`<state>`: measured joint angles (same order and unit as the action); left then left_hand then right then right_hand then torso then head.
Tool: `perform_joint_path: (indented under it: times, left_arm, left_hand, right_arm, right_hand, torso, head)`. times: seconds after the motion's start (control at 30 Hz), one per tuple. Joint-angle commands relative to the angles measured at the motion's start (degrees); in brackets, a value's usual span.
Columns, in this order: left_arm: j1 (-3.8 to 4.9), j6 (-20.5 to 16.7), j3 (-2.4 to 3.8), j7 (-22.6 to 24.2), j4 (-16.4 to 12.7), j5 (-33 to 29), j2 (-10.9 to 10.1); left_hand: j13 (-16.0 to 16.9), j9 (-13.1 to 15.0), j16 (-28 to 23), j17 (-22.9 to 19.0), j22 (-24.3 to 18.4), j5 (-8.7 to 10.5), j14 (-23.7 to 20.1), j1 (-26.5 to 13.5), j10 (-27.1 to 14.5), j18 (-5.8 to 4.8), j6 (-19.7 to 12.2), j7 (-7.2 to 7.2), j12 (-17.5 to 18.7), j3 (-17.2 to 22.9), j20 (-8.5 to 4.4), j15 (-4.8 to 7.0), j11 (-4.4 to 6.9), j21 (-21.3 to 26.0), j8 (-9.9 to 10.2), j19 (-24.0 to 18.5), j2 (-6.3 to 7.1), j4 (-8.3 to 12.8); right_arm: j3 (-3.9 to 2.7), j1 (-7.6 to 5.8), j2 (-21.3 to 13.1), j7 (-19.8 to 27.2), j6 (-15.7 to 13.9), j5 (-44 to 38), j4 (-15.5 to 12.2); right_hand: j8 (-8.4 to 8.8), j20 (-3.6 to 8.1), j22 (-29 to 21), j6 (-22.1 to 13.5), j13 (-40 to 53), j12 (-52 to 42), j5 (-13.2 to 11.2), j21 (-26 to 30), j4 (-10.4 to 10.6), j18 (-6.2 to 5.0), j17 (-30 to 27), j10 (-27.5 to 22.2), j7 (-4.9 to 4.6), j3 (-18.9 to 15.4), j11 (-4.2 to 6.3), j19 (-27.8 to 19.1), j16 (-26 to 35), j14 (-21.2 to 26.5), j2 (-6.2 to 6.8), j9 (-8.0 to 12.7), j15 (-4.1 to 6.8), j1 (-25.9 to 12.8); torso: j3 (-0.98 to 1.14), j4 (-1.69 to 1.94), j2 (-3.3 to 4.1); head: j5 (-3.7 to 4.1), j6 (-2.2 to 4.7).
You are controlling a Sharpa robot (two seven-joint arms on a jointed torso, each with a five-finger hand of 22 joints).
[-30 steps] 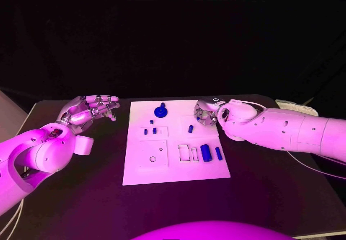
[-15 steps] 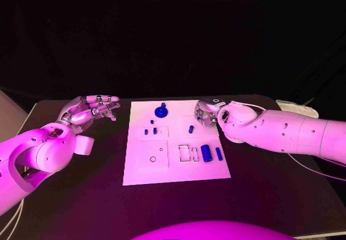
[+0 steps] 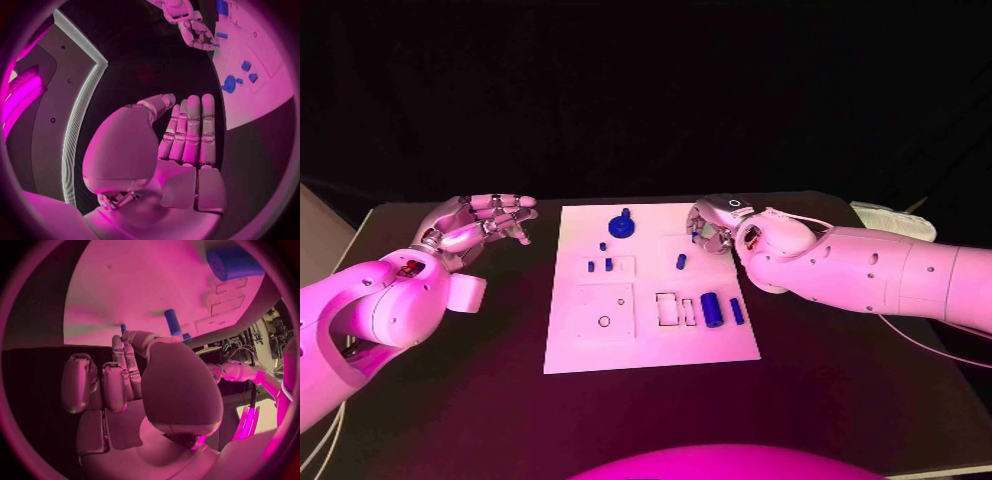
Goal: Assemble the parts on the task board
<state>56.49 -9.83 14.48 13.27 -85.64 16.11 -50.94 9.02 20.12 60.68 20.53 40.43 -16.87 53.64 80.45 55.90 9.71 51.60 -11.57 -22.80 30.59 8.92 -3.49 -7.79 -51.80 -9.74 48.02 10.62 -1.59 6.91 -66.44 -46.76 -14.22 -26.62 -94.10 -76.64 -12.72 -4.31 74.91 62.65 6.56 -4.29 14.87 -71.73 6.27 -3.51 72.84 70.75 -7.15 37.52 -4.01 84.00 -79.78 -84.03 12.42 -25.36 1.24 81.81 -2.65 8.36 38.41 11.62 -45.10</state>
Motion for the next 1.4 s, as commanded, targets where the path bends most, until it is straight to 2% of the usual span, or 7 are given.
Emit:
perform_joint_path:
  times: [0.03,0.43,0.53,0.63,0.8,1.07,1.4]
  left_arm:
    - [-0.03,-0.3,0.06,0.2,0.0,0.3,0.2]
    - [-0.05,-0.5,0.06,0.2,0.0,0.3,0.3]
    - [-0.11,-0.5,0.06,0.2,-0.2,0.3,0.3]
    - [-0.22,-0.7,0.06,0.3,-0.4,0.3,0.3]
    - [-0.39,-0.8,0.06,0.5,-0.9,0.3,0.3]
    - [-0.67,-1.0,0.05,0.8,-1.5,0.2,0.3]
    - [-1.16,-1.1,0.05,0.9,-2.1,-0.1,0.2]
  left_hand:
    - [-0.1,-0.1,-0.3,-0.1,-0.1,-0.15,0.3,0.5,-0.3,0.85,-0.4,-0.21,-0.3,-0.3,0.01,-0.15,-0.07,0.3,0.1,0.5,-0.01,0.2]
    - [-0.4,-0.1,-0.7,-0.3,-0.2,-0.2,0.3,0.6,-2.0,0.81,-0.4,-0.44,0.2,-0.5,0.13,-0.4,-0.46,0.4,-0.2,0.7,0.06,0.2]
    - [-0.4,-0.1,-0.7,-0.3,-0.2,-0.2,0.3,0.6,-2.0,0.81,-0.4,-0.44,0.2,-0.5,0.13,-0.4,-0.46,0.4,-0.2,0.7,0.06,0.2]
    - [-0.5,-0.1,-0.7,-0.3,-0.2,-0.21,0.3,0.7,-2.2,0.82,-0.4,-0.46,0.2,-0.5,0.14,-0.41,-0.49,0.4,-0.2,0.7,0.05,0.2]
    - [-0.5,-0.1,-0.7,-0.3,-0.2,-0.21,0.3,0.7,-2.2,0.82,-0.4,-0.46,0.2,-0.5,0.14,-0.41,-0.49,0.4,-0.2,0.7,0.05,0.2]
    - [-0.5,-0.1,-0.8,-0.4,-0.2,-0.22,0.3,0.7,-2.3,0.82,-0.4,-0.47,0.2,-0.5,0.15,-0.42,-0.51,0.4,-0.3,0.7,0.04,0.2]
    - [-0.5,-0.1,-0.8,-0.4,-0.2,-0.22,0.3,0.7,-2.3,0.82,-0.4,-0.47,0.2,-0.5,0.15,-0.42,-0.51,0.4,-0.3,0.7,0.04,0.2]
  right_arm:
    - [-0.21,-0.35,-0.5,-0.3,-3.2,0.1,-1.0]
    - [-0.68,-1.7,-3.7,0.1,-5.0,1.5,-8.5]
    - [-0.7,-1.34,-4.2,1.0,-6.2,2.3,-11.7]
    - [-0.71,-0.64,-4.4,1.9,-7.6,2.8,-15.2]
    - [-0.64,0.39,-3.9,2.6,-8.3,2.0,-18.1]
    - [-0.37,3.17,-1.3,2.8,-8.7,-0.7,-18.2]
    - [-0.12,6.0,2.2,2.2,-7.5,-2.6,-16.8]
  right_hand:
    - [-0.41,0.01,6.2,-0.1,0.1,-0.3,0.1,-0.3,-0.1,0.04,0.0,1.0,-0.17,0.3,0.45,2.0,0.3,-2.7,-0.46,-0.1,-0.03,0.0]
    - [-0.47,0.03,6.4,-0.1,0.1,-0.3,0.0,-0.7,-0.2,0.11,0.1,1.1,-0.18,0.4,0.46,2.1,0.2,-2.7,-0.33,-0.2,-0.02,-0.1]
    - [-0.48,0.03,6.5,-0.1,0.0,-0.3,0.0,-0.8,-0.2,0.14,0.2,1.1,-0.17,0.5,0.46,2.1,0.1,-2.7,-0.3,-0.2,-0.02,-0.1]
    - [-0.48,0.03,6.5,-0.1,0.0,-0.2,0.0,-0.9,-0.3,0.16,0.2,1.1,-0.18,0.5,0.46,2.2,0.0,-2.7,-0.28,-0.2,-0.02,-0.1]
    - [-0.48,0.04,6.6,-0.1,0.0,-0.2,0.0,-1.1,-0.4,0.21,0.3,1.0,-0.2,0.6,0.44,2.2,0.0,-2.8,-0.24,-0.2,-0.02,-0.1]
    - [-0.48,0.04,6.6,-0.2,0.0,-0.1,0.0,-1.0,-0.4,0.18,0.2,1.0,-0.23,0.7,0.42,2.2,0.0,-2.7,-0.23,-0.3,-0.03,-0.2]
    - [-0.47,0.03,6.5,-0.3,-0.1,0.1,-0.2,-0.8,-0.7,0.15,0.1,1.0,-0.29,1.0,0.37,2.2,0.1,-2.7,-0.26,-0.4,-0.06,-0.2]
  torso:
    - [-0.03,-0.09,0.02]
    - [-0.08,-0.01,0.02]
    - [-0.02,0.05,0.03]
    - [-0.13,0.1,-0.03]
    - [-0.23,0.09,-0.07]
    - [-0.06,-0.05,0.08]
    - [-0.07,0.07,0.12]
  head:
    - [0.01,0.04]
    - [-0.38,0.14]
    - [-0.93,0.21]
    - [-1.46,0.3]
    - [-2.48,0.31]
    - [-4.18,0.14]
    - [-5.09,-0.14]
